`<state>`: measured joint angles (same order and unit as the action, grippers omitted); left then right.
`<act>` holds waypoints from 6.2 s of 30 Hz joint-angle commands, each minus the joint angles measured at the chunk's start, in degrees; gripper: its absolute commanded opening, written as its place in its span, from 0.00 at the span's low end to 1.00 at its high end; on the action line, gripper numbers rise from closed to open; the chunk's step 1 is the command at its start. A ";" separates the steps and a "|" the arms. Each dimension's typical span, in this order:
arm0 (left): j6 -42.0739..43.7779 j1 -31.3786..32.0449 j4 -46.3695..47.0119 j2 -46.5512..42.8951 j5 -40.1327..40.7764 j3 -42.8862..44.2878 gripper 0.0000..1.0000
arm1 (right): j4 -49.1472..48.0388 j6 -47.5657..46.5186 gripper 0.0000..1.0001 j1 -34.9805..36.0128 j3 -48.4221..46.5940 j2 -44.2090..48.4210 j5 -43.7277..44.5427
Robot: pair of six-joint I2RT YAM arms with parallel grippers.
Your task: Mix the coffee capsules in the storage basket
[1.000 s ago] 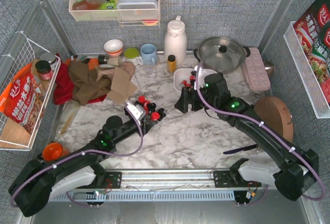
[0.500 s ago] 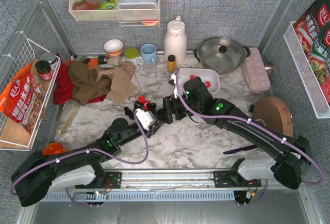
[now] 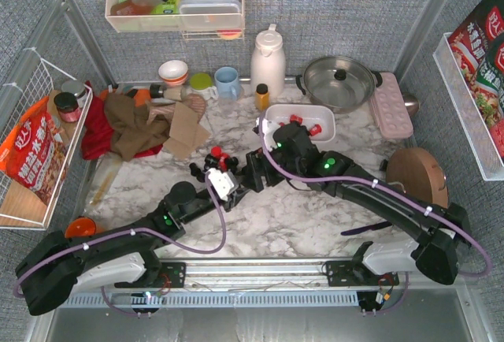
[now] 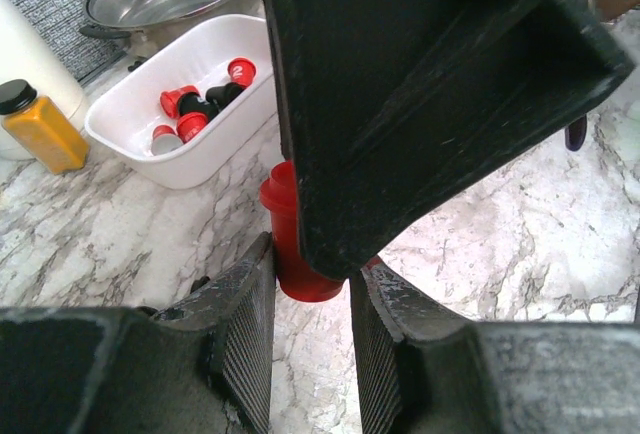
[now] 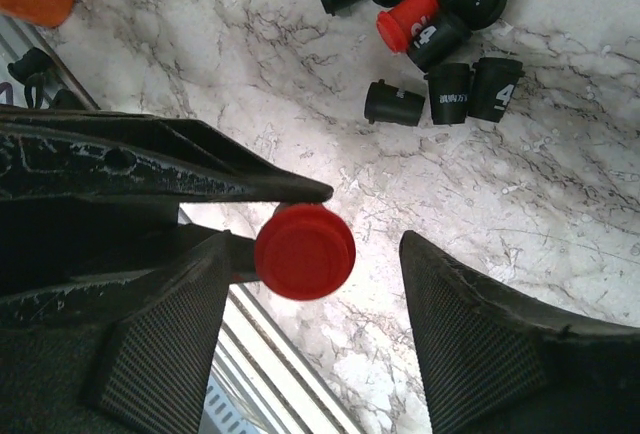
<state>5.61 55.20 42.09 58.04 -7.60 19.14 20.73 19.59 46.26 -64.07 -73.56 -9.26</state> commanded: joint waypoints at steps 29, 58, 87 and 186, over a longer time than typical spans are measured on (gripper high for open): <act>0.78 0.96 1.55 -2.15 3.63 -1.04 0.51 | -2.46 3.12 0.39 1.02 -0.67 -2.47 0.82; -27.05 0.63 -18.27 8.90 37.28 2.73 0.83 | -6.32 -13.02 0.52 -24.98 -17.85 -30.06 29.87; -70.42 0.78 -62.30 40.61 45.98 37.10 0.82 | -7.58 -6.86 0.81 -26.57 6.36 -2.17 16.88; -2.53 2.87 7.52 11.35 3.86 8.63 0.38 | -11.05 11.25 0.62 -13.39 10.45 7.48 -15.38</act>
<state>2.70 57.84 45.82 69.76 -2.26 28.08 11.88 30.04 32.60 -54.06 -66.00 -24.40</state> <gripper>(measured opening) 0.458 0.626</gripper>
